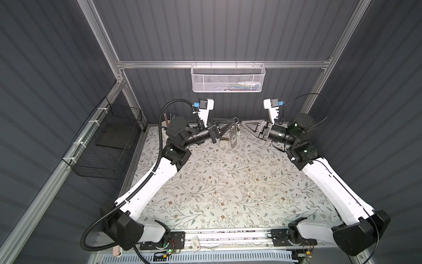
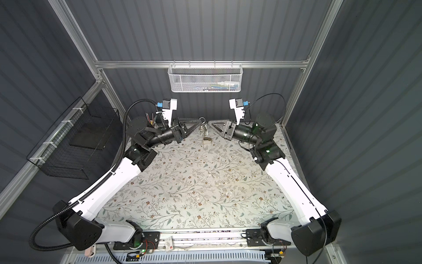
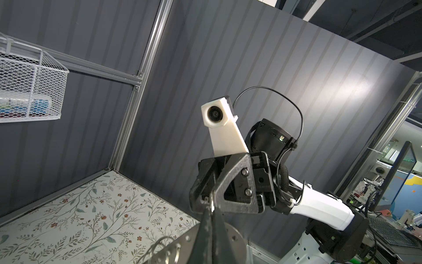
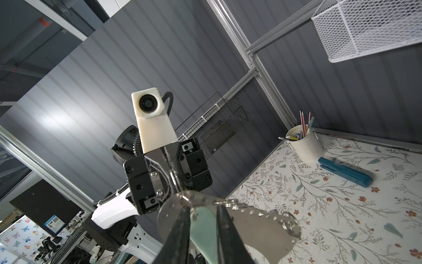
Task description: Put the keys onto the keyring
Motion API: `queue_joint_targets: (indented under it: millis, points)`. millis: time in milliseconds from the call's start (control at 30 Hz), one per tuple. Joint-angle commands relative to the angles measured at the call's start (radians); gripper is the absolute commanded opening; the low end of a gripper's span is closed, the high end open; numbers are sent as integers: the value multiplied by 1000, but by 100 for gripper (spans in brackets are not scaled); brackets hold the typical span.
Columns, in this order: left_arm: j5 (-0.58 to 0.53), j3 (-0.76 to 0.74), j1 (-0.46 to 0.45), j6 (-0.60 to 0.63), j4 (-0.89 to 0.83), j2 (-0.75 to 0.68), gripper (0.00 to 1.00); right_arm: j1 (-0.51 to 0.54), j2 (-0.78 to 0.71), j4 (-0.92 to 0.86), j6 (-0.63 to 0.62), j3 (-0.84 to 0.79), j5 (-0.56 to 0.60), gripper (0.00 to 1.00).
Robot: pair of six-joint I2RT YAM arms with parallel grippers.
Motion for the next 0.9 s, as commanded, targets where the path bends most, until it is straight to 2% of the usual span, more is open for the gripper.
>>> queue_joint_targets:
  millis: [0,400,700,867]
  points:
    - [11,24,-4,-17,46,9,0,0,10,103,62,-4,-28,24]
    - [14,26,-4,-17,43,3,0,14,41,92,62,5,-48,24]
    - [10,30,-5,-15,43,8,0,17,44,103,73,1,-66,17]
    - [14,37,-4,-15,42,12,0,16,40,102,71,-4,-65,9]
